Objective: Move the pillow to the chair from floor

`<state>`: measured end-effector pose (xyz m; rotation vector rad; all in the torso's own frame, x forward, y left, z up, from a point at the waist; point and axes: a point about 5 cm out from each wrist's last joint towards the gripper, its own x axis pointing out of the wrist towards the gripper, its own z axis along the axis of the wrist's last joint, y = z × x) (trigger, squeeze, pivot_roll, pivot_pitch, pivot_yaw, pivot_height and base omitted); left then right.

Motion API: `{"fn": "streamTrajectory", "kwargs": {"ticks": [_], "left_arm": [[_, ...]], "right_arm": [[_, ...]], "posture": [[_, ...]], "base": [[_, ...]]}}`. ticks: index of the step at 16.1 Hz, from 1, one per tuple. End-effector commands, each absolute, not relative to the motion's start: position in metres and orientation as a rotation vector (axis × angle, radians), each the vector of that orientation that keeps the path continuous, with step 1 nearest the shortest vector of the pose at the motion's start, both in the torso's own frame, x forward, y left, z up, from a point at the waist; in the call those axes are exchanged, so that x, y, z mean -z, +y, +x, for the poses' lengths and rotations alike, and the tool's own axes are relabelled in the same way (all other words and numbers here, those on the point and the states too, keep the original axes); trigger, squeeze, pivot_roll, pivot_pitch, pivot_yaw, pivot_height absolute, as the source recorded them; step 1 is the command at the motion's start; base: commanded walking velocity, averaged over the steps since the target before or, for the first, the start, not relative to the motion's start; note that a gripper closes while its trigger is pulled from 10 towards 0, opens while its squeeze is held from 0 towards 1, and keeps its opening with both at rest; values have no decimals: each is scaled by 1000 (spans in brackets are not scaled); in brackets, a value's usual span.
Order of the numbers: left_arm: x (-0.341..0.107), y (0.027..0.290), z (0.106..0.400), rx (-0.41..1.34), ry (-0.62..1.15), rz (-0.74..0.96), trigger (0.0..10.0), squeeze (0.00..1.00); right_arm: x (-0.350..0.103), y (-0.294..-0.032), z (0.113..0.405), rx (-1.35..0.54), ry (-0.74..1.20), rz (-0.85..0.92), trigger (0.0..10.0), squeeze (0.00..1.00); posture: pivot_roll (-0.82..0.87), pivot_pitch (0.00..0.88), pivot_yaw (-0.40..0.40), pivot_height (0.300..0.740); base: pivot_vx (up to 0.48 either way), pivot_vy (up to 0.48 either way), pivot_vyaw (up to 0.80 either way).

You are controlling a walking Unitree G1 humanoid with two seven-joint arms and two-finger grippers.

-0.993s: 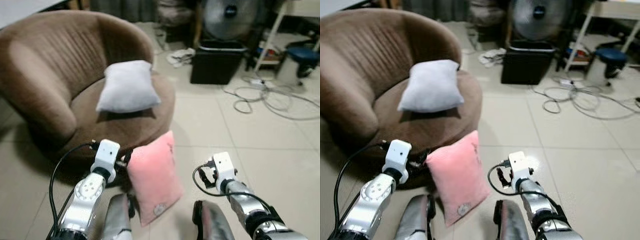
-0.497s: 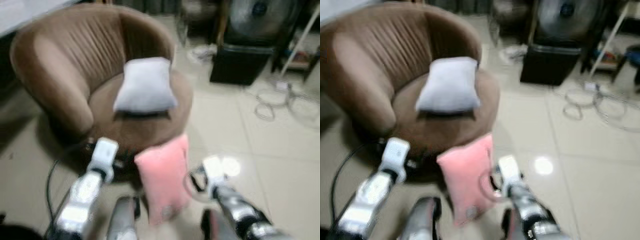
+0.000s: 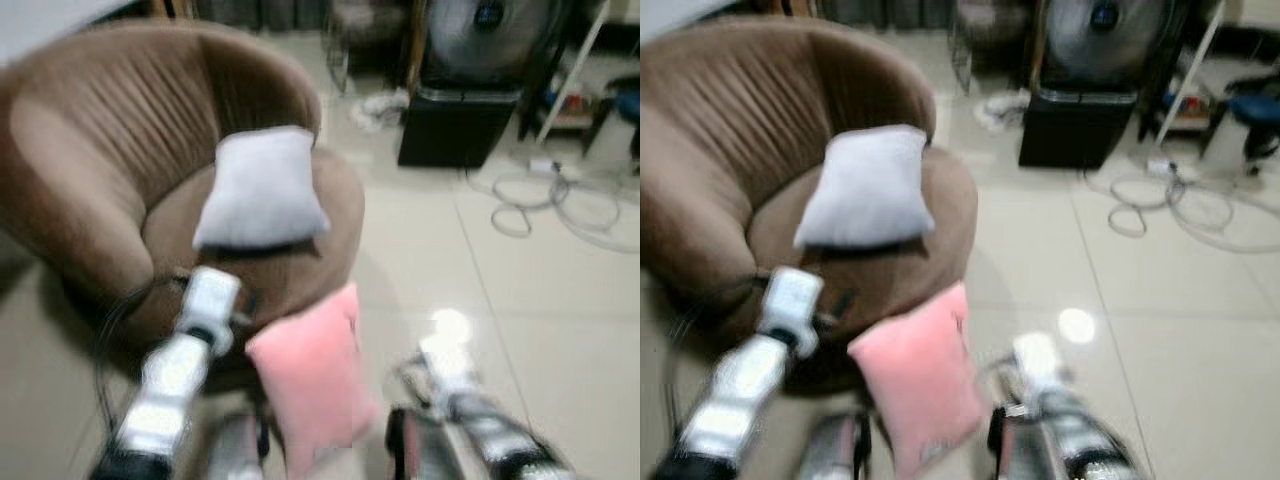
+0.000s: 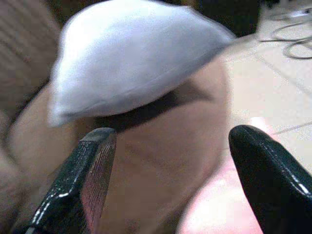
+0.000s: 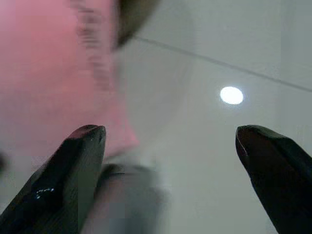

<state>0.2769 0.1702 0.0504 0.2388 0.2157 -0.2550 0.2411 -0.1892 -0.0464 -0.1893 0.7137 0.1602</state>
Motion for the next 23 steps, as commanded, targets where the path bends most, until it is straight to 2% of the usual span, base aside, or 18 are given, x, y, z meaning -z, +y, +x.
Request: {"fn": "streamTrajectory", "kwargs": {"ticks": [1, 6, 7, 8, 11, 14, 15, 16, 21, 23], "left_arm": [[-49, 181, 275, 225, 232, 265, 10000, 0], [-43, 189, 276, 203, 282, 285, 10000, 0], [-32, 191, 280, 225, 380, 211, 10000, 553], [-27, 191, 284, 247, 429, 134, 10000, 1000], [-9, 190, 290, 231, 600, 43, 10000, 1000], [-1, 196, 292, 165, 682, -40, 10000, 1000], [2, 197, 292, 127, 701, -91, 10000, 1000], [7, 193, 290, 80, 731, -171, 10000, 1000], [13, 181, 289, -28, 696, -355, 10000, 1000], [12, 180, 291, -91, 662, -375, 10000, 1000]], "right_arm": [[45, -180, 244, -174, 703, -160, 10000, 0], [40, -172, 253, -187, 682, -154, 10000, 0], [37, -169, 257, -200, 668, -152, 10000, 0], [36, -167, 258, -212, 662, -154, 10000, 0], [42, -161, 251, -270, 676, -184, 10000, 0], [45, -155, 247, -304, 681, -198, 10000, 0], [46, -146, 246, -324, 683, -215, 10000, 0], [47, -122, 245, -355, 680, -227, 10000, 0], [47, -80, 238, -417, 658, -264, 10000, 0], [46, -64, 235, -445, 644, -277, 10000, 0]], "posture": [[68, 0, -5, 575], [73, 0, -9, 575], [76, 0, -15, 575], [78, 0, -20, 575], [64, 0, -37, 575], [35, 0, -36, 575], [23, 0, -37, 575], [-12, 32, -43, 575], [-95, 129, -91, 575], [-87, 171, -119, 575]], "base": [[0, 0, 0], [0, 0, 0], [0, 0, 0], [0, 0, 0], [0, 0, 0], [0, 0, 0], [0, 0, 0], [0, 0, 0], [0, 0, 0], [0, 0, 0]]}}
